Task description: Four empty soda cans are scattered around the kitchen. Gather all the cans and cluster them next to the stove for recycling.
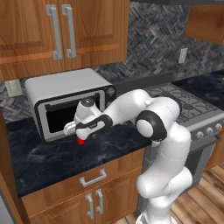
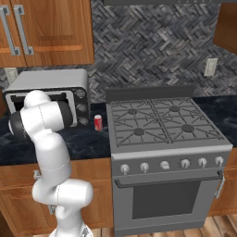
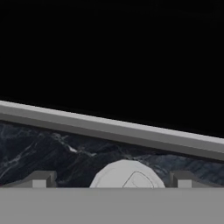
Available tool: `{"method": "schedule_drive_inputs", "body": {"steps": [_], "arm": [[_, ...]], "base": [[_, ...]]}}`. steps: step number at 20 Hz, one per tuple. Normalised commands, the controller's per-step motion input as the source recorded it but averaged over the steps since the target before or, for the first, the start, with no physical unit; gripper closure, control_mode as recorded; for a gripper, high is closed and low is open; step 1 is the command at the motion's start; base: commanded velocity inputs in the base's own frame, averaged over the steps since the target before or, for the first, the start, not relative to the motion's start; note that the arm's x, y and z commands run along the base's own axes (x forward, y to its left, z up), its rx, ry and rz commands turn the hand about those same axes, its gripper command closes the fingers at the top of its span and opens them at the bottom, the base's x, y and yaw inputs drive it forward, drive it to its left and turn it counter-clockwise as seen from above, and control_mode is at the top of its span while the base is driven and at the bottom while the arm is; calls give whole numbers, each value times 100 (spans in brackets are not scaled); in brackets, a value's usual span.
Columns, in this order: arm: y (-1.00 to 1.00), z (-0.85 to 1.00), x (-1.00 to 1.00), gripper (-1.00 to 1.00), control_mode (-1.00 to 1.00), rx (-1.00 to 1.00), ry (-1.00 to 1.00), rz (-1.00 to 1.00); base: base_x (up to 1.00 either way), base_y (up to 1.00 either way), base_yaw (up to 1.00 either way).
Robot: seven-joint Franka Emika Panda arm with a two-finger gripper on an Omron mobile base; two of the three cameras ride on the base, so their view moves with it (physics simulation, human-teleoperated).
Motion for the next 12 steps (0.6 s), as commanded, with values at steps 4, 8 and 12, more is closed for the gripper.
{"method": "schedule_drive_inputs", "body": {"steps": [4,8,12], "arm": [[0,-7,0,-100,-100,-2,0,0],[0,-13,1,-100,-100,-1,0,0],[0,-17,5,100,-100,-1,1,0]], "base": [[0,0,0],[0,0,0],[0,0,0]]}}
